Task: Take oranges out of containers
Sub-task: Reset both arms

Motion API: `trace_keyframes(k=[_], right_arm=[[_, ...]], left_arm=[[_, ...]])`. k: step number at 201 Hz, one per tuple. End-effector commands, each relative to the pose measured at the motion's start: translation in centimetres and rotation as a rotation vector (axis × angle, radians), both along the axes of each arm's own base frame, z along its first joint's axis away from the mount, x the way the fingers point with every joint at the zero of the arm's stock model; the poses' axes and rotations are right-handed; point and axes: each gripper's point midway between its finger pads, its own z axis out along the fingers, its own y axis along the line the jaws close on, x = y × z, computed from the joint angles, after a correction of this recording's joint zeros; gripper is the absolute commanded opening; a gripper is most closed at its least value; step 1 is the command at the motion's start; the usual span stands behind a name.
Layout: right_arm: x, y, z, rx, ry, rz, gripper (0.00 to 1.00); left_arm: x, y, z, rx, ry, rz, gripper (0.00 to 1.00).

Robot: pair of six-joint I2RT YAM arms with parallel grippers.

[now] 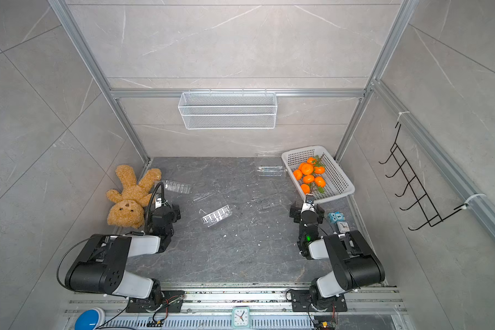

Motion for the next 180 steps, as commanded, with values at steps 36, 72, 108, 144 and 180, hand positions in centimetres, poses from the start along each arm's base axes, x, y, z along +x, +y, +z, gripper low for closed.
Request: trace_keyframes(k=[36,72,108,144,180], right_arm=[[0.7,0.2,0.6,0.016,-0.011,0.005,1.0],[0.9,0.0,0.4,0.026,0.003,0.002,1.0],[1.1,-0.1,0.3,0.033,0.014,0.003,1.0],[1.2,-0.2,0.2,0.039,0.018,0.006,1.0],[1.3,-0.2,0.2,0.048,0.025,0.013,1.0]], left_arm=[[-0.1,-0.5,2.0,-0.024,-0.119,-0.075,1.0],[-0.8,-1.8,1.0,-0.04,-0.198,-0.204,1.0],[1.4,0.1,-0.1,-0.121,-0.039,-0.12,1.0],[1.4,0.3,-0.1,-0.122,-0.047,-0.116,1.0],[1.4,0.2,-0.2,-0.125,-0.041,-0.118,1.0]])
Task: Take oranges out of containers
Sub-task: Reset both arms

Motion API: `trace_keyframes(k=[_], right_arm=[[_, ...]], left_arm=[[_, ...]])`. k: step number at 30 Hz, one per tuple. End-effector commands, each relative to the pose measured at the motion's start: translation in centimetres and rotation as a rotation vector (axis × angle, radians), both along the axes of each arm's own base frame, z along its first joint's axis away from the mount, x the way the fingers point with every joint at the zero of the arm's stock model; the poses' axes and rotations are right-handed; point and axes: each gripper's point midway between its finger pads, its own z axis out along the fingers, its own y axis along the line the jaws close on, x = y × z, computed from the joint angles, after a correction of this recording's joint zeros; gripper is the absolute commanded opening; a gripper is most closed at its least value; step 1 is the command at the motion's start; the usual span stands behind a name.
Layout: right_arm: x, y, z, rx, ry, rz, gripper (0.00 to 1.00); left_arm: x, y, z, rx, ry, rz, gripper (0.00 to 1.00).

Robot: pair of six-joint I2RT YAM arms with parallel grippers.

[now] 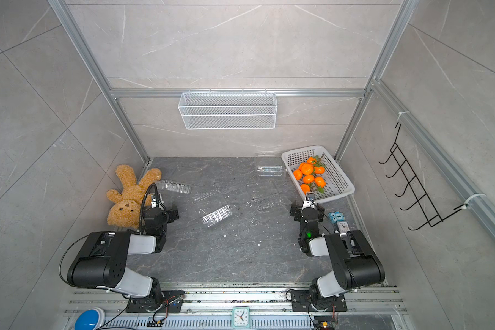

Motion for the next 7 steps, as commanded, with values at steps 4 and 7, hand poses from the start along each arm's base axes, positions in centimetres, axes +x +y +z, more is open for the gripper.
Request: trace_keyframes(k=[4,7], right_arm=[[0.56,0.0,0.24,0.023,0.003,0.007,1.0],[0.59,-0.06,0.19,0.022,0.005,0.006,1.0]], left_arm=[[0.33,-0.2,1.01,-0.021,-0.035,-0.007,1.0],[0.33,-0.2,1.07,-0.022,-0.037,-0.006,1.0]])
